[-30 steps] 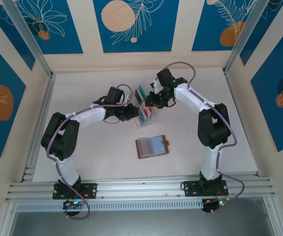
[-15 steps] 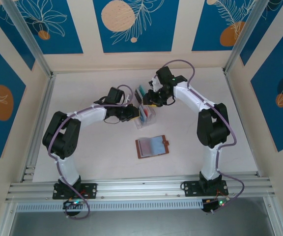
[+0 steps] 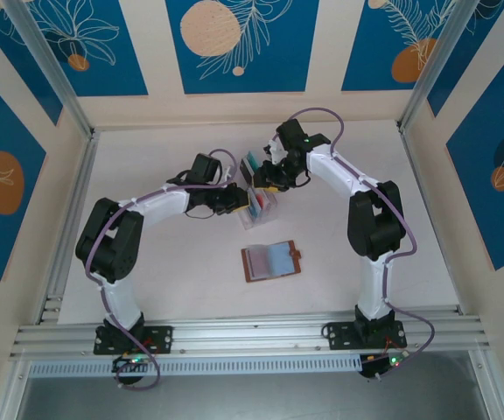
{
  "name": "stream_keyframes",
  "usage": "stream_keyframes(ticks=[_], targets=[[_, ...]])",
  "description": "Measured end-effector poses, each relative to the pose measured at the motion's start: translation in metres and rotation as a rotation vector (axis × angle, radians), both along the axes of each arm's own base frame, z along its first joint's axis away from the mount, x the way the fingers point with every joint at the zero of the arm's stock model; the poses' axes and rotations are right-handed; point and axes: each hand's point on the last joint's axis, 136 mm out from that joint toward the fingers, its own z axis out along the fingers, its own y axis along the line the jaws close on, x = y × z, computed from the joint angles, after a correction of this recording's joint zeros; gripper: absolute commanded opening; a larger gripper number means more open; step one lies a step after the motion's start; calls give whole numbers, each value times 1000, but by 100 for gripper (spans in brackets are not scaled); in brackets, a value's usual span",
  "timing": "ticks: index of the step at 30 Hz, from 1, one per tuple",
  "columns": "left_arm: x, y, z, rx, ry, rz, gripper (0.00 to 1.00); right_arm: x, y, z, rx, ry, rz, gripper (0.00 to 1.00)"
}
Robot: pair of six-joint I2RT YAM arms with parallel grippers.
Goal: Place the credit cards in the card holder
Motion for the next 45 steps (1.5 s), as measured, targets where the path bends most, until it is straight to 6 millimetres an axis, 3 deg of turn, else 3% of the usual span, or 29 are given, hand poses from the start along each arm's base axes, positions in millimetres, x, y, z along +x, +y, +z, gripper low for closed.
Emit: stream_keyframes(ticks=[33,45], targets=[[4,2,-3,-3,11,13,18,2,-5,5,34,9,-3,13],[21,-4,26,-26,-54,7,18,6,-21,12,4,-7,-40,4]])
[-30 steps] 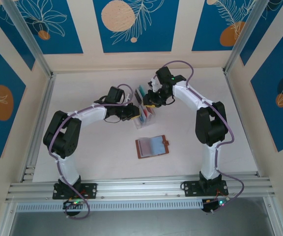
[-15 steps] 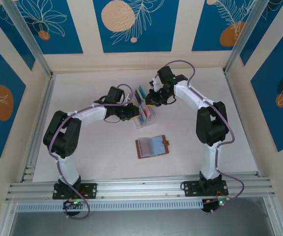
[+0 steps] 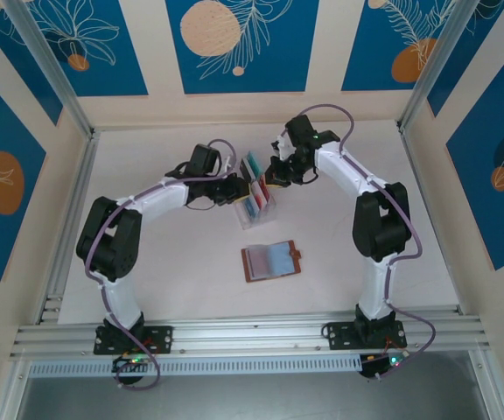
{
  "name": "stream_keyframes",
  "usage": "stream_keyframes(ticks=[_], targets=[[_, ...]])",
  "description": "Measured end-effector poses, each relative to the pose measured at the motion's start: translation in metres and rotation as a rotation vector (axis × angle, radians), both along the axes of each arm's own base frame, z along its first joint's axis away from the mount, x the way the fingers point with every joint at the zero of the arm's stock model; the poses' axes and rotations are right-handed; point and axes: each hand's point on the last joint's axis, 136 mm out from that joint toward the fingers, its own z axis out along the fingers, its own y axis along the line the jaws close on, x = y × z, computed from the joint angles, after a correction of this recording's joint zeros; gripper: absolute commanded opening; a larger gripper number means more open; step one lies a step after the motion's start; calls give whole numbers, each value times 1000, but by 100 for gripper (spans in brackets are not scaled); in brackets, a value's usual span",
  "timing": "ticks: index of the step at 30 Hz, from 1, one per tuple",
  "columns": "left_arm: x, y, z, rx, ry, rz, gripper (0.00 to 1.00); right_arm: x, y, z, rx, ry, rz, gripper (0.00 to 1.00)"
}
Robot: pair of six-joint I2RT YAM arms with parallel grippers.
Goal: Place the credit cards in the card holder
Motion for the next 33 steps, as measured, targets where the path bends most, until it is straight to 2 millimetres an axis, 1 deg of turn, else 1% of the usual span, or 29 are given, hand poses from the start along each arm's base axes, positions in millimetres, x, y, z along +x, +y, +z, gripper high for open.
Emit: stream_keyframes(ticks=[5,9,13,20,25,29,33], targets=[[9,-5,17,-12,-30,-4,17,1,-6,1,-16,-1,-15,1],[19,-15,28,-25,-56,-12,17,1,-12,1,-28,3,-26,0],[25,-26,24,-24,-53,-27,17,2,-15,1,-35,3,-35,0],[28,-41,13,-20,-29,-51,17,0,-20,4,-36,2,-46,0],[30,-51,13,-31,-27,-74,17,0,-22,2,-38,7,-50,0],[33,-58,8,-32,-23,-83,17,0,-23,2,-39,7,-53,0],[32,-60,5,-35,-17,-89,17,0,-27,1,-40,10,-60,0]])
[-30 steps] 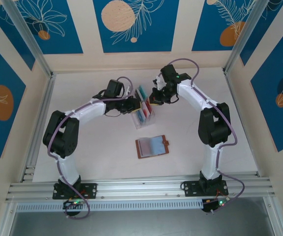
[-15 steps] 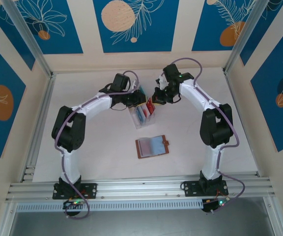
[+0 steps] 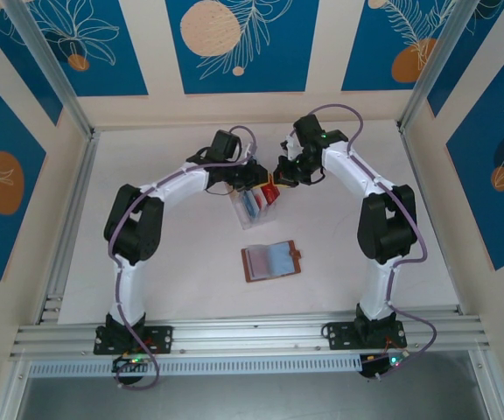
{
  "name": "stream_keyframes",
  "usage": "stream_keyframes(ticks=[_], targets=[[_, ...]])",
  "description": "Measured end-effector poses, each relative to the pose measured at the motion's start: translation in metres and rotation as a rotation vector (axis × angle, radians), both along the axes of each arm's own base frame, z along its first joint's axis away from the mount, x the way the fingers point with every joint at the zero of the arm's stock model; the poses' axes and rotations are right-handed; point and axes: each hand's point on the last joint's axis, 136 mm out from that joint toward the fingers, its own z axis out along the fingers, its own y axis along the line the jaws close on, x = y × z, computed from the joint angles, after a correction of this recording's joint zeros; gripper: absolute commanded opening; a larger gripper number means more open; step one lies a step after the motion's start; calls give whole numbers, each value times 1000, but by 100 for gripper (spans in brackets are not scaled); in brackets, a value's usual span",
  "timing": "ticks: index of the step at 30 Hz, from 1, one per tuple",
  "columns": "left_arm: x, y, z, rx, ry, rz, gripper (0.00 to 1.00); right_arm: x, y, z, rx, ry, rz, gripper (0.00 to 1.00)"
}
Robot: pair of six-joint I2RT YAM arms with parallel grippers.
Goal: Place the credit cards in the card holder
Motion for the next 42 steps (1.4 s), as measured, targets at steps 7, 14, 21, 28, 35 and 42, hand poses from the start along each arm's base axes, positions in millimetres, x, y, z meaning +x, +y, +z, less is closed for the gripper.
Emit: stream_keyframes(ticks=[7,14,21,28,35,42], targets=[[0,-1,0,-1,-1,-2,16,0,-1,1,14,6,-2,7],[-3,-1,-5,5,7,-5,16,3,-3,5,67,23,-17,16],[-3,-1,-5,4,6,-5,16,2,-4,6,95,30,-18,16],[-3,-1,-6,4,6,-5,16,2,-4,6,98,31,-18,10],[-3,-1,-6,4,6,-5,16,2,-5,7,96,30,-26,0],[-4,-1,-4,-10,-1,-11,16,-1,-5,15,86,4,-25,0]])
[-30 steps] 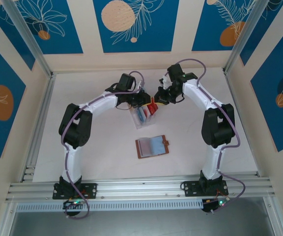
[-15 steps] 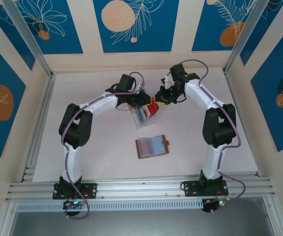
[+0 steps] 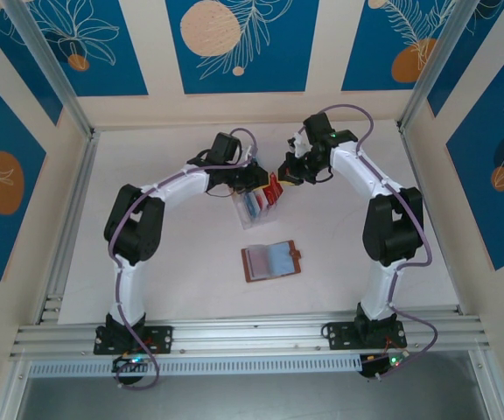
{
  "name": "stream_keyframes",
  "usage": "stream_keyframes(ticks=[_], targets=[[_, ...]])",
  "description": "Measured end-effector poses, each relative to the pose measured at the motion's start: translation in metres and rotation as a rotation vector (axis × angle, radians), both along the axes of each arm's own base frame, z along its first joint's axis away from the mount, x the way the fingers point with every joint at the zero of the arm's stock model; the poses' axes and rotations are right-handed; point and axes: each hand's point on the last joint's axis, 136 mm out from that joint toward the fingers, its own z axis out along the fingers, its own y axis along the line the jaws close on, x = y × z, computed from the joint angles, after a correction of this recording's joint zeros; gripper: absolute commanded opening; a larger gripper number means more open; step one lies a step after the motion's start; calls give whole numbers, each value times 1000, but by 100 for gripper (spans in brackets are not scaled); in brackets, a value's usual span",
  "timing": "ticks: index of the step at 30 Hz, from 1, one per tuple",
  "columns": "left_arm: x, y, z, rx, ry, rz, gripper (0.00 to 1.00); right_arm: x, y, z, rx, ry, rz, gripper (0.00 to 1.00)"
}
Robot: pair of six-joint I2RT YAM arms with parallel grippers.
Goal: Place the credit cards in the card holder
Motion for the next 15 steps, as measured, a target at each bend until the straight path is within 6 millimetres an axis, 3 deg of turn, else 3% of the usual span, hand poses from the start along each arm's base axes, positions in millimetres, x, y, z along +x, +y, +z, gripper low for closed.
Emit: stream_keyframes(ticks=[15], targets=[[-7,14,13,-30,18,27,17,-5,6,8,-24,-34,13,0]])
